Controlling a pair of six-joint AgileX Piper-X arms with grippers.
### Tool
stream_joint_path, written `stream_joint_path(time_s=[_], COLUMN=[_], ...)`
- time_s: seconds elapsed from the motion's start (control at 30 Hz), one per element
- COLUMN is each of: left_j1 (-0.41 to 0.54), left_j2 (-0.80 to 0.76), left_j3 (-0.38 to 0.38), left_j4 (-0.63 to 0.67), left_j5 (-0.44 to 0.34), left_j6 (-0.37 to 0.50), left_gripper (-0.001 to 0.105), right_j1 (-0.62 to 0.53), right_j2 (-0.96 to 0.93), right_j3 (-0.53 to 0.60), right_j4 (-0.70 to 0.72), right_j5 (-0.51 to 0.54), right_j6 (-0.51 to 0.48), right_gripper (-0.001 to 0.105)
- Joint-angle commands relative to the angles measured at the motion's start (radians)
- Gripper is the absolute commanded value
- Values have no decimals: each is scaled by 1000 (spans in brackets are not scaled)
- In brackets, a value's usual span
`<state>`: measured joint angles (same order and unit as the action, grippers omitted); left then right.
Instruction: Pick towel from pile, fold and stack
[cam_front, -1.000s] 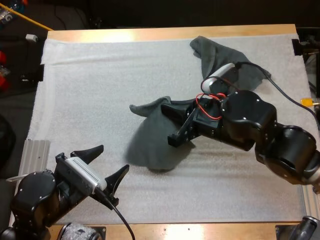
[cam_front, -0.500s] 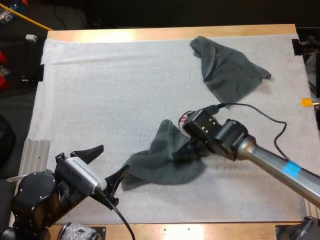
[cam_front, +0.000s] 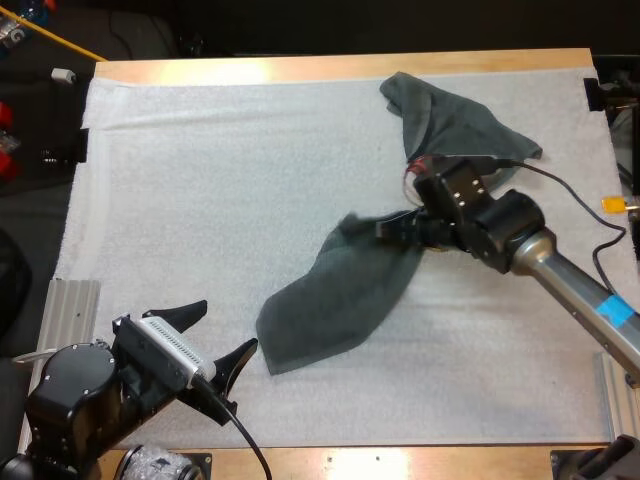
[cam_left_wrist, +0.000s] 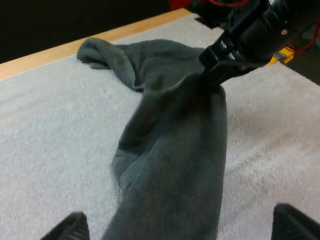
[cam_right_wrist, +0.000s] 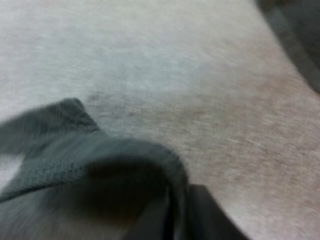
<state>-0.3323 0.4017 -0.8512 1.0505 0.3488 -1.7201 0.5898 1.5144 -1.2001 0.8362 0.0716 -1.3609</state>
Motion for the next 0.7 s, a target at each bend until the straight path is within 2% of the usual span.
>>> stream_joint_path(time_s=[0.0,0.03,0.07,0.1,0.17,0.23,0.47,0.67], left_j1=[-5,-5,-5,-5,-5,-5,-5,-5], left_j2=[-1,-1,-1,-1,-1,-1,-1,-1], left_j3=[-8,-8,-8,-8,-8,-8,-8,27], left_j4=[0,0,0,0,0,0,0,0], left_j5=[6,6,6,6,6,6,6,9], left_j6=[-9,-9,-9,-9,-9,-9,-9,-9], left_gripper=[71,71,71,71,71,71,71,71], right_j1=[-14,-19,-27,-29,-29,-27,-26,-26], right_j2=[-15,-15,-15,-15,-20,-29,-107,-229], right_j3=[-6,-6,-6,-6,-6,-6,-6,-6], right_j4=[22,29,36,43,61,84,245,339], right_j5=[0,0,0,0,2,1,0,0], right_j6=[4,4,0,-12,-40,-53,-92,-117], right_gripper=[35,45,64,78,90,90,69,68])
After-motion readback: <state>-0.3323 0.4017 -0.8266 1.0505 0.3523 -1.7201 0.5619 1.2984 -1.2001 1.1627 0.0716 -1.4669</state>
